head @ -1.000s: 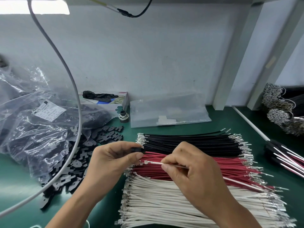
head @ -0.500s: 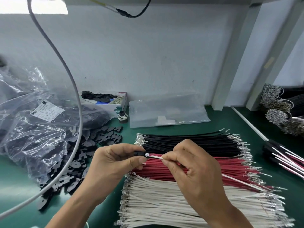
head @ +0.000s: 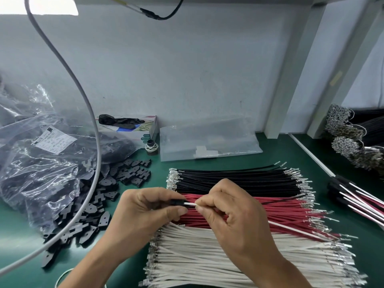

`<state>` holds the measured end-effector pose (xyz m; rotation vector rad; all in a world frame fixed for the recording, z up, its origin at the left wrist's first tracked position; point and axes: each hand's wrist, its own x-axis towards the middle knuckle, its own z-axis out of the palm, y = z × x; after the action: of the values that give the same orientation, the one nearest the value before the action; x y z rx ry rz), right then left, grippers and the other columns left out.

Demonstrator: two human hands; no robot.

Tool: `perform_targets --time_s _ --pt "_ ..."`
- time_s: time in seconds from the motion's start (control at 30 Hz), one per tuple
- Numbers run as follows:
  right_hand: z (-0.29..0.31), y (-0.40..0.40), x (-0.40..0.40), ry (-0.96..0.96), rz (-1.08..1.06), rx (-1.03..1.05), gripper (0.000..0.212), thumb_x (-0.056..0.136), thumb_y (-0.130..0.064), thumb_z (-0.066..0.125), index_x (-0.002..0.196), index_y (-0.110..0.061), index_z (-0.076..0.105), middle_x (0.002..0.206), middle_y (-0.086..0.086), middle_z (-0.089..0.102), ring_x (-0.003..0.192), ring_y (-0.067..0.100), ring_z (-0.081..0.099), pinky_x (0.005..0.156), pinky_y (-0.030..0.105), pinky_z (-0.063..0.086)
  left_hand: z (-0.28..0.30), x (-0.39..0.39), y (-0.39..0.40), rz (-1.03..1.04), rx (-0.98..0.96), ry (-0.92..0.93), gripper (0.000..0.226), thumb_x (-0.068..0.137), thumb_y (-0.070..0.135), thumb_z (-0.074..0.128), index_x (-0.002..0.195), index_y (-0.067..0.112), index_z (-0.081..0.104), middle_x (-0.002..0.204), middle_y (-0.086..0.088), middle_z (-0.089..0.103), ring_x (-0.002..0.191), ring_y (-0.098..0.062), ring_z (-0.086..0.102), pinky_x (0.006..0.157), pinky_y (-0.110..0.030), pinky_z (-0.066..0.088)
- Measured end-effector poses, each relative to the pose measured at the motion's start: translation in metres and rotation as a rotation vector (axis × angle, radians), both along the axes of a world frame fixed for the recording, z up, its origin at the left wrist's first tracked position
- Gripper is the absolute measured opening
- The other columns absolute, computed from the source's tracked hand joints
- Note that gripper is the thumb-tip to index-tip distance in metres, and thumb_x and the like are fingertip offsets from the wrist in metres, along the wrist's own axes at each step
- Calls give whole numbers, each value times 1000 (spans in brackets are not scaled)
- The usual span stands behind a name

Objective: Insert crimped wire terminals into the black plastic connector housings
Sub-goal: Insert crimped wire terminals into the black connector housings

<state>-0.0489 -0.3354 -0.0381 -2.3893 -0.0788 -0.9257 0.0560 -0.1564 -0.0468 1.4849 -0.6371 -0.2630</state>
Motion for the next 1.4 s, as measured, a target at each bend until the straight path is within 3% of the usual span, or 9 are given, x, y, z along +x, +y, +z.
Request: perform_targets --time_s 0.47,0.6,0.67,0.83,0.93,1.07,1.13,1.23,1.4 --pt "-3 -1 8 -160 -28 -194 22 96 -32 60 84 -19 71 84 -10 58 73 10 56 59 28 49 -4 4 2 14 12 -54 36 63 36 94 90 15 84 76 -19 76 65 -25 70 66 -31 60" --pt "6 -14 4 -64 -124 -298 24 98 -41 52 108 -25 68 100 -13 58 89 9 58 73 23 47 -3 11 3 51 -152 -7 45 62 41 96 94 12 83 80 -19 77 69 -24 73 69 -25 61" --pt "10 -21 1 -40 -200 -340 31 97 -43 49 110 -24 71 94 -13 61 83 9 62 66 21 48 -2 15 6 133 -160 -45 40 73 44 89 102 17 82 89 -14 80 79 -19 76 74 -21 59" --pt "37 -30 -12 -377 -293 -388 23 101 -24 60 104 -11 79 81 -1 62 67 16 57 48 30 45 -10 30 19 433 351 -456 53 98 58 49 138 27 65 137 18 63 126 -3 58 103 -31 47" --pt "61 -43 -33 -448 -268 -397 22 102 -24 60 109 -13 78 84 -1 62 68 14 54 51 27 42 -20 39 21 530 665 -758 41 99 22 63 139 13 64 139 2 63 128 -20 60 106 -41 47" --pt "74 -111 -65 -275 -514 -563 21 100 -25 60 107 -16 77 83 -3 62 65 11 48 60 10 28 -28 48 23 462 1036 -747 61 93 4 53 152 21 50 158 0 46 148 -20 40 122 -38 32" --pt "61 -158 -87 -68 -708 -577 15 97 -16 63 100 -16 78 82 -1 61 64 22 57 51 19 35 -28 49 25 443 1116 -728 68 88 2 49 152 25 49 161 1 41 152 -19 32 125 -37 27" --pt "31 -218 -119 245 -899 -523 15 82 -5 76 95 -12 79 80 1 60 70 32 64 50 31 47 -25 49 24 455 1196 -776 64 63 -14 70 122 12 76 128 -10 72 122 -34 66 94 -54 58" --pt "-2 -248 -137 489 -890 -503 19 77 -10 83 95 -15 80 80 -2 57 72 27 64 56 40 56 -27 52 24 477 1202 -879 62 45 -23 76 100 6 82 104 -16 79 90 -44 73 70 -56 62"
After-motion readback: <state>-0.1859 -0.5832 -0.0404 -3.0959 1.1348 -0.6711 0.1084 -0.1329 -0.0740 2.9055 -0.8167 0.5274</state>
